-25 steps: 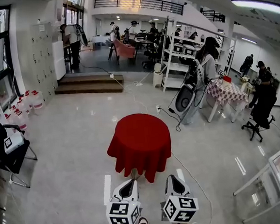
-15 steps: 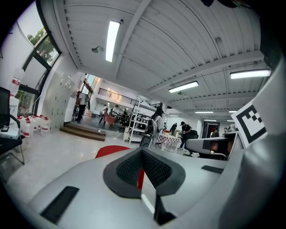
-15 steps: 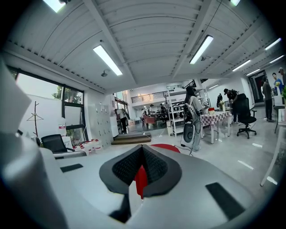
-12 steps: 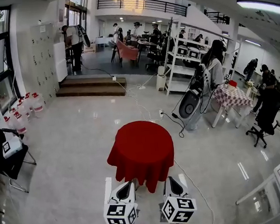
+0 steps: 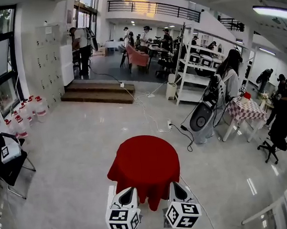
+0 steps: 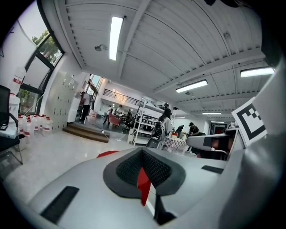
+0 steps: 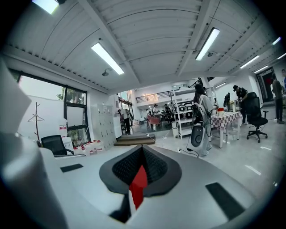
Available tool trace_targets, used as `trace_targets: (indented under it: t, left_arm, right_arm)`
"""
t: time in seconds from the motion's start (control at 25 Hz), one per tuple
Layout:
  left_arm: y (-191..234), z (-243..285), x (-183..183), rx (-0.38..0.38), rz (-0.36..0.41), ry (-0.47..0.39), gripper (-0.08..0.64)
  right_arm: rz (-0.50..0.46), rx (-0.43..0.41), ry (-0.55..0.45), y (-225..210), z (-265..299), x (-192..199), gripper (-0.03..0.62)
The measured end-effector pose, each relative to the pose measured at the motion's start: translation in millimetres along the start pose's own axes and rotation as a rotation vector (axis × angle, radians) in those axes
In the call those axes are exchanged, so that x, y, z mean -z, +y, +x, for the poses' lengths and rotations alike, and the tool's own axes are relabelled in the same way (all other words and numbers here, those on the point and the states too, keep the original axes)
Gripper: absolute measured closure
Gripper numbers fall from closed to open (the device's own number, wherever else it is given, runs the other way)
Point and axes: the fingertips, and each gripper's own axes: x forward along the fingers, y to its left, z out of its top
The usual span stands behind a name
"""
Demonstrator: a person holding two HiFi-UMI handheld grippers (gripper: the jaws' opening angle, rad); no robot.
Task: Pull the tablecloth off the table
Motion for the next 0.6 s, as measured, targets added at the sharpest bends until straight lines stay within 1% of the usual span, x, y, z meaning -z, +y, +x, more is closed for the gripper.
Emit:
trace_targets:
  t: [0.28,0.6]
  left_arm:
    - [10.0,35.5,-10.0,-0.048,0.022,0.006,0.546]
    - [12.1,60.1,-4.5,-0.065,0.027,0.043,0.546]
  right_arm:
    - [0.038,-0.029,0.003,-21.9,36.0,-4.8,0.568]
    - [0.09,-0.042,0.017,-41.9,59.9,-1.5,0.568]
